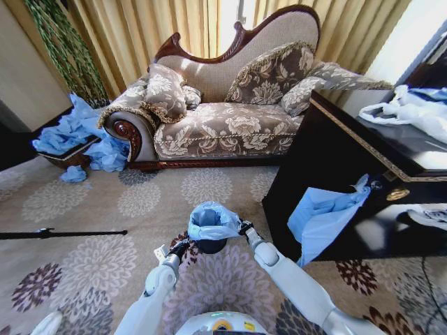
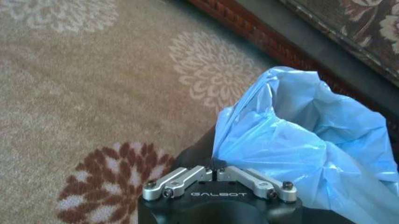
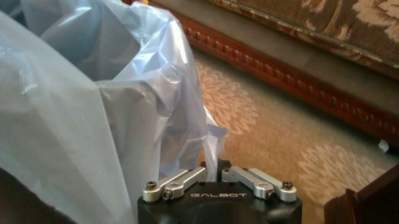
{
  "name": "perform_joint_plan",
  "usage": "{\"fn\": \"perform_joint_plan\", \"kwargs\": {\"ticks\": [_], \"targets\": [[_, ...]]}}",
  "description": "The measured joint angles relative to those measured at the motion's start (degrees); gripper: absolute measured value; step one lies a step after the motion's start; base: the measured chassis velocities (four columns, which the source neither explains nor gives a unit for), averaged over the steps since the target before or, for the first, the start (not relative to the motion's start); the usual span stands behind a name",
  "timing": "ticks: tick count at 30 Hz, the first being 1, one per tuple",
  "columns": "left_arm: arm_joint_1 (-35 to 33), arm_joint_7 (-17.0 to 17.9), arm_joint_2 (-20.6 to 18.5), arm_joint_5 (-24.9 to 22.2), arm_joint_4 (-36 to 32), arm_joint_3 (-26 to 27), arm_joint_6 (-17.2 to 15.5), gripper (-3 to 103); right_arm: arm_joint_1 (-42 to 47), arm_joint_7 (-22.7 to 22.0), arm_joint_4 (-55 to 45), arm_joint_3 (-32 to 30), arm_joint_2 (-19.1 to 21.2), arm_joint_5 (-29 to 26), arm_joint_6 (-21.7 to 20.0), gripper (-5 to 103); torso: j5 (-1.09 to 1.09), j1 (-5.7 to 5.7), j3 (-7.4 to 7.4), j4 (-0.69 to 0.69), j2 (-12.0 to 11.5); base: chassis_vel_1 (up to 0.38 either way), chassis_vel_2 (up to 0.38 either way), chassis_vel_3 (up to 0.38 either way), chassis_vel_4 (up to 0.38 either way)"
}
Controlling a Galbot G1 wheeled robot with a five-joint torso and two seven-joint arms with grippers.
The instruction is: Place a garbage bag over the trash bin.
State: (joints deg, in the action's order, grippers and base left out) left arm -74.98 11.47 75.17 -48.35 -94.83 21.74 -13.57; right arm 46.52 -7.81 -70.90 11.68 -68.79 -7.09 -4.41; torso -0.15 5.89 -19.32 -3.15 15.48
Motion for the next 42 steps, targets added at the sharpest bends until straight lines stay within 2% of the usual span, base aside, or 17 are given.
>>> {"fn": "perform_joint_plan", "kwargs": {"ticks": [7,16,24,26,27,29,30,32,33,34,35,36,37,38,39,40,42], "targets": [[1.11,-0.9,0.31,1.3,3.21,-0.03,0.54,0,0.81,-0.02,2.42,-1.36,-2.43,2.89,2.18,0,-0.01,0.0,0.0,-0.01,0.0,0.0,0.0,0.0,0.0],[2.39,-1.14,0.63,1.58,5.92,0.22,0.92,0,0.2,-0.37,6.11,-2.2,-5.86,3.77,3.56,0,-0.01,0.0,0.0,0.0,0.0,0.0,0.0,0.0,0.0],[0.92,-0.82,0.63,2.0,3.89,0.66,1.21,0,0.63,-1.08,4.96,-1.93,-6.04,4.03,3.24,0,0.0,0.0,0.0,0.0,0.0,0.0,0.0,0.0,0.0],[0.31,-1.72,0.51,2.68,3.33,0.92,1.23,-2,0.72,-1.11,4.77,-1.84,-5.89,4.1,3.37,0,0.0,0.0,0.0,0.0,0.0,0.0,0.0,0.0,0.0],[-0.27,-4.19,0.26,3.91,3.11,1.37,1.42,3,0.79,-1.23,4.49,-1.74,-5.81,4.11,3.42,0,-0.01,0.0,0.0,0.0,0.0,0.0,0.0,0.0,0.0],[-1.04,-6.73,-0.2,6.44,3.04,1.91,2.17,14,0.83,-1.3,3.99,-1.6,-5.69,4.11,3.43,0,0.0,0.0,0.0,0.01,0.0,0.0,0.0,0.0,0.0],[-1.04,-6.73,-0.2,6.44,3.04,1.91,2.17,14,0.83,-1.3,3.99,-1.6,-5.69,4.11,3.43,0,0.0,0.0,0.0,0.01,0.0,0.0,0.0,0.0,0.0],[-1.58,-7.95,-0.51,9.17,3.0,2.12,2.99,24,0.86,-1.32,3.67,-1.48,-5.53,4.1,3.43,0,-0.01,0.0,0.0,0.0,0.0,0.0,0.0,0.0,0.0],[-1.71,-9.45,-0.71,12.48,3.54,2.34,4.26,30,0.87,-1.38,3.56,-1.4,-5.4,4.07,3.44,0,0.0,0.0,0.0,0.0,0.0,0.0,0.0,0.0,0.0],[-1.71,-10.38,-0.79,14.29,4.04,2.5,5.03,30,0.87,-1.38,3.53,-1.37,-5.34,4.05,3.45,0,0.0,0.0,0.0,0.0,0.0,0.0,0.0,0.0,0.0],[-1.71,-10.38,-0.79,14.29,4.04,2.5,5.03,30,0.87,-1.38,3.53,-1.37,-5.34,4.05,3.45,0,0.0,0.0,0.0,0.0,0.0,0.0,0.0,0.0,0.0],[-1.64,-12.05,-0.85,17.82,5.08,2.86,6.51,36,0.9,-1.4,3.48,-1.36,-5.22,4.02,3.46,0,0.0,0.0,0.0,0.0,0.0,0.0,0.0,0.0,0.0],[-1.34,-14.57,-0.91,23.3,6.76,3.57,8.76,41,0.96,-1.41,3.32,-1.35,-5.02,3.99,3.51,0,-0.01,0.0,0.0,0.0,0.0,0.0,0.0,0.0,0.0],[-1.09,-16.04,-0.97,25.58,7.64,3.98,9.96,46,1.01,-1.42,3.2,-1.34,-4.88,3.97,3.53,0,0.0,0.0,0.0,0.01,0.0,0.0,0.0,0.0,0.0],[-0.85,-17.01,-1.08,27.33,8.32,4.21,10.84,52,1.07,-1.42,3.12,-1.34,-4.74,3.96,3.57,0,0.0,0.0,0.0,0.0,0.0,0.0,0.0,0.0,0.0],[-0.85,-17.01,-1.08,27.33,8.32,4.21,10.84,52,1.07,-1.42,3.12,-1.34,-4.74,3.96,3.57,0,0.0,0.0,0.0,0.0,0.0,0.0,0.0,0.0,0.0],[-0.31,-18.78,-1.28,29.89,9.6,4.49,11.98,62,1.17,-1.42,3.07,-1.36,-4.56,3.95,3.66,0,-0.01,0.0,0.0,0.0,0.0,0.0,0.0,0.0,0.0]]}}
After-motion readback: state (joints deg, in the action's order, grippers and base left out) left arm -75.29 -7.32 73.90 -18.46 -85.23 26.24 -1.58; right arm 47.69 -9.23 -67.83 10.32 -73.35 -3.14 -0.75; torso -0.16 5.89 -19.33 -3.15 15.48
